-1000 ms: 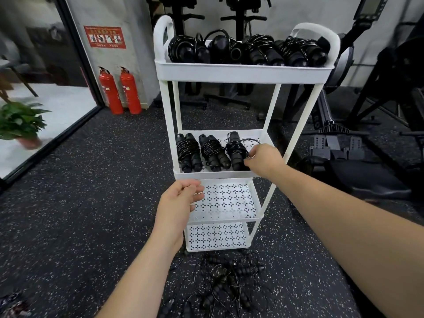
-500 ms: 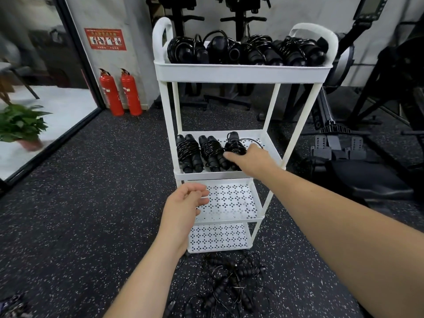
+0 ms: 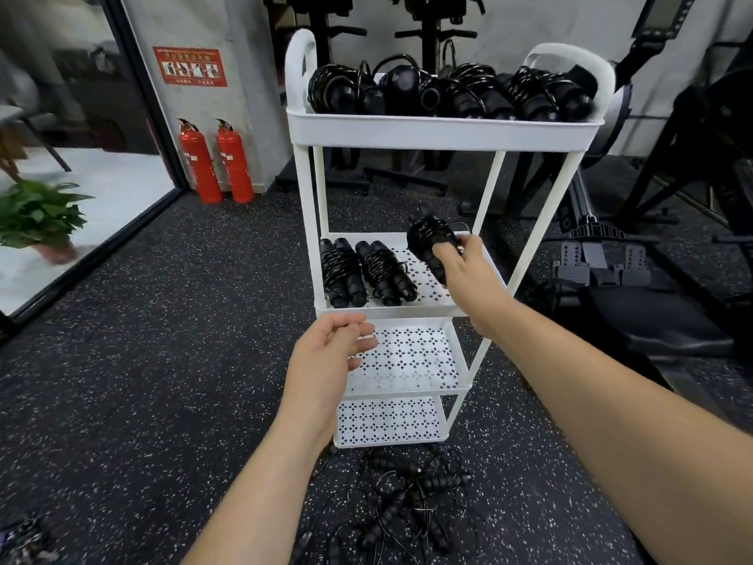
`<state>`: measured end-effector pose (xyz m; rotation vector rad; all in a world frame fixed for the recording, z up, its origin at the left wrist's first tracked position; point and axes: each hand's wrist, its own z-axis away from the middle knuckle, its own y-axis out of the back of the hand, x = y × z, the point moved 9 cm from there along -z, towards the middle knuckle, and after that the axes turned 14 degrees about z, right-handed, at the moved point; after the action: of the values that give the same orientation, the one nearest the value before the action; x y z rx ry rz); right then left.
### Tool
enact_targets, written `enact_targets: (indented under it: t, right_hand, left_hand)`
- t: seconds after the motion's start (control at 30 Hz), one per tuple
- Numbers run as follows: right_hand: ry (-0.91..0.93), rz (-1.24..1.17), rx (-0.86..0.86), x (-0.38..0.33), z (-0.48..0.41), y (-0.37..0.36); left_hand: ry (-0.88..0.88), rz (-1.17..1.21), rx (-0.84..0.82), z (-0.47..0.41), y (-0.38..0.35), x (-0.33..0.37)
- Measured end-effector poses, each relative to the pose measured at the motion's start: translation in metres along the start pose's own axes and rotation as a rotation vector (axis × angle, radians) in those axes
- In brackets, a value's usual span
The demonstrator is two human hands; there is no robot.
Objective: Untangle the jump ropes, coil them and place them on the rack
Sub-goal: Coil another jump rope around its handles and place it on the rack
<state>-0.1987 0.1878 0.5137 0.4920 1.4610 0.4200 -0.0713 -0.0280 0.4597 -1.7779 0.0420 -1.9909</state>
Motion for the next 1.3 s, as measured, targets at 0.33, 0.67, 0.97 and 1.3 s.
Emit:
enact_targets:
  t: [0.33,0.67,0.97,1.3]
  right_hand:
    - [-0.101,-0.705,-0.144,0.012,0.124,-0.015]
    - [-0.056,-0.646,0.000,0.047,0.160,0.025]
    - [-0.078,-0.693,-0.159,0.052,0.166,0.032]
    - [-0.092,-0.536,-0.092,0.070,0.175,0.016]
  left_hand:
    - [0.257,0.212,-0.343,0.035,-0.071,-0.028]
    - [0.505,0.239,-0.344,0.049,-0.074,-0.060]
    - [0.391,0.256,-0.251,0.038,-0.063,-0.055]
    - [0.205,0.371,-0.263,0.039,-0.060,-0.012]
